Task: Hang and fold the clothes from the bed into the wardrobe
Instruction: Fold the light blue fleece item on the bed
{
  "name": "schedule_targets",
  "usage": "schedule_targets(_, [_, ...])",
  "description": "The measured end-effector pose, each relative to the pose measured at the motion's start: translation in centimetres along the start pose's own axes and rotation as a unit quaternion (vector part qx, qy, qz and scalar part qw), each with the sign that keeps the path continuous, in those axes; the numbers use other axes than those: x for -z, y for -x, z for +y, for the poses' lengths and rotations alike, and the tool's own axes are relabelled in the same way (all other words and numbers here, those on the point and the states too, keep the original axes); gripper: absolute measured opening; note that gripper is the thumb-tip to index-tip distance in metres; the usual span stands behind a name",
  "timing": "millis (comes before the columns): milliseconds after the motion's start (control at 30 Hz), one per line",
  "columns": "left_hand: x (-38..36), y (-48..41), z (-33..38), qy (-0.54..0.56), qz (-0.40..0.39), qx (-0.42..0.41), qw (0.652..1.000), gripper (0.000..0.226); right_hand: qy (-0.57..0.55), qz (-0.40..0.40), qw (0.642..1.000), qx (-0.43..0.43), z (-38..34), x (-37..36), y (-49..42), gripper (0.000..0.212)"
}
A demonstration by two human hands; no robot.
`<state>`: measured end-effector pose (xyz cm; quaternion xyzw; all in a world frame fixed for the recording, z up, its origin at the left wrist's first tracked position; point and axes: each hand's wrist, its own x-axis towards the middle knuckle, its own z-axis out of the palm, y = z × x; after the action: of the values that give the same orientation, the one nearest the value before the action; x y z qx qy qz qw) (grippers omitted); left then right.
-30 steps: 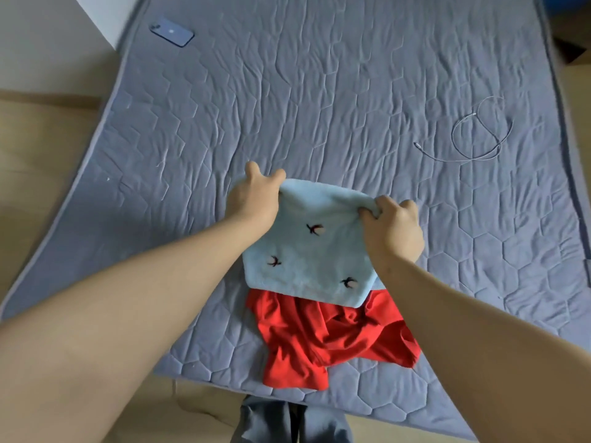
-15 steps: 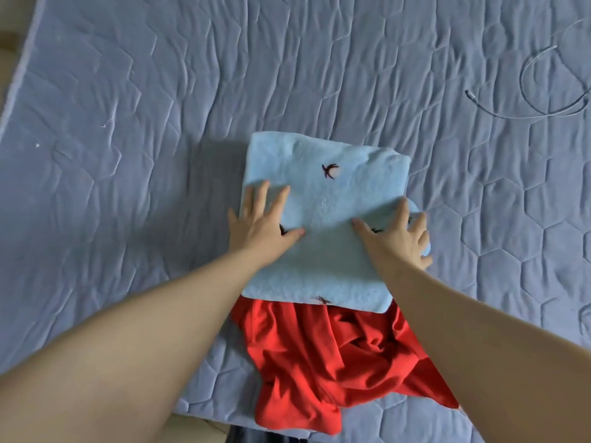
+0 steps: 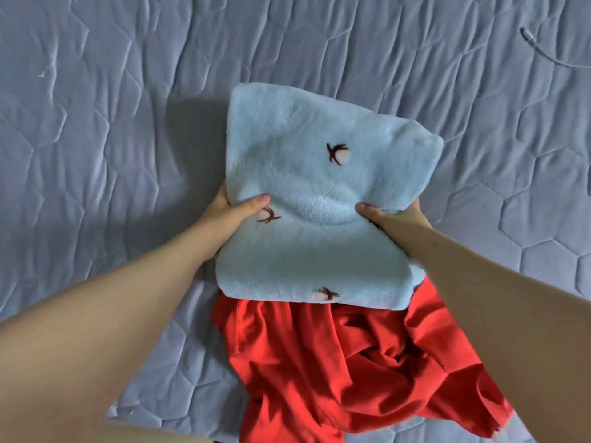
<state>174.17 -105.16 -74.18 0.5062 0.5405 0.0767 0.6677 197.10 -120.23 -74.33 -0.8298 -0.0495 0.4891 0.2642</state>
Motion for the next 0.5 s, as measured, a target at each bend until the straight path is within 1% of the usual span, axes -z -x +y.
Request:
schedule_targets(67, [0.0, 0.0, 0.4, -0.003, 0.002, 0.024, 1.0, 0.054, -0.063, -0.005, 0.998, 0.013, 0.2, -0.1, 0.2, 0.097])
schedule_targets(100, [0.1, 0.0, 0.7, -0.002, -0.011, 0.036, 0.999, 0.051, -0.095, -0.003, 0.995, 0.018, 0.4, -0.3, 0.3, 0.093])
schedule_targets(167, [0.3, 0.4, 1.1, 0.028, -0.056, 0.08, 0.995, 0.047, -0.16, 0.0, 0.987, 0.021, 0.6, -0.7, 1.1, 0.082])
schedule_targets(233, [0.5, 1.2, 1.4, 0.085, -0.095, 0.146, 0.981, 0.035, -0.229, -0.009, 0.973, 0.016, 0.7, -0.4, 2.5, 0.065])
schedule_targets(267, [0.6, 1.8, 1.4, 0.108, -0.099, 0.167, 0.975, 0.031, -0.26, -0.021, 0.965, 0.01, 0.8, -0.2, 3.3, 0.056])
schedule_targets(333, [1.1, 3.1, 1.6, 0.137, -0.088, 0.171, 0.972, 0.026, -0.293, -0.065, 0.954, -0.003, 0.4, 0.2, 5.1, 0.043])
schedule_targets(400, [1.9, 4.8, 2.1, 0.148, -0.076, 0.17, 0.971, 0.024, -0.297, -0.111, 0.948, -0.014, -0.4, 0.5, 7.1, 0.04])
schedule_targets(500, [4.2, 8.1, 3.9, 0.157, -0.055, 0.165, 0.972, 0.03, -0.301, -0.135, 0.944, -0.022, -3.0, 0.5, 10.8, 0.05])
